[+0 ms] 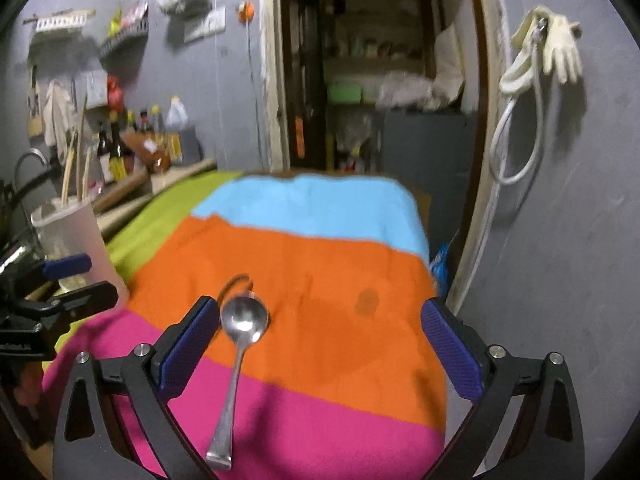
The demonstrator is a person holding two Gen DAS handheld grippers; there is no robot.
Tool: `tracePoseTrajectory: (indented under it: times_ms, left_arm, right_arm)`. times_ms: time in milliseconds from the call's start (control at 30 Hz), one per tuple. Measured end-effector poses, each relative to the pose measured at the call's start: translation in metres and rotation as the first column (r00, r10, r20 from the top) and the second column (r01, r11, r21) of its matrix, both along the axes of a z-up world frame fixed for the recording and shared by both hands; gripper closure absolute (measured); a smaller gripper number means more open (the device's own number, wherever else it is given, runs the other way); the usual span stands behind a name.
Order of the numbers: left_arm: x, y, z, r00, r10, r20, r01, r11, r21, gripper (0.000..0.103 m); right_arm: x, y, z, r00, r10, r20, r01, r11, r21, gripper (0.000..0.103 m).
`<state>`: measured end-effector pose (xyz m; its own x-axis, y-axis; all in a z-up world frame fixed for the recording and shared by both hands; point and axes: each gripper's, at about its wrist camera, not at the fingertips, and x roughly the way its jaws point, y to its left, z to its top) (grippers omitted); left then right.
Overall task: Organize utensils
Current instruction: 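Lower the right tool onto the metal spoon and close on its bowl, then close the left tool on the wire tongs while the right tool lifts the spoon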
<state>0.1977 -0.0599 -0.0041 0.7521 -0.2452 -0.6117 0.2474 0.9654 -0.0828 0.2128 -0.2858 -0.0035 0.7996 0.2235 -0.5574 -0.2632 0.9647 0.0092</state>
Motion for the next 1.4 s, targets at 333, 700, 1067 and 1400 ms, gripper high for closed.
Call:
tracePoseTrajectory:
  times_ms: [333, 700, 1067, 1400]
  left_arm:
    - [0.012, 0.005, -0.024, 0.99, 0.044, -0.131, -0.036, 0.998, 0.059, 0.011]
    - [0.02, 0.006, -0.037, 0.979, 0.061, -0.192, -0.05, 0.997, 0.062, 0.011]
    - [0.025, -0.004, -0.03, 0.983, -0.011, -0.185, 0.016, 1.0, 0.025, 0.012]
    - [0.048, -0.033, -0.029, 0.974, -0.129, -0.187, 0.134, 0.991, 0.016, 0.016]
  right_arm:
    - [0.021, 0.03, -0.034, 0.977, 0.122, -0.177, -0.143, 0.983, -0.115, 0.018]
    - [0.046, 0.061, -0.053, 0.942, 0.208, -0.263, -0.26, 0.949, -0.18, 0.038]
    - [0.059, 0.046, -0.051, 0.942, 0.205, -0.268, -0.247, 0.96, -0.135, 0.062]
    - [0.06, 0.008, -0.049, 0.953, 0.153, -0.26, -0.192, 0.972, -0.134, 0.062]
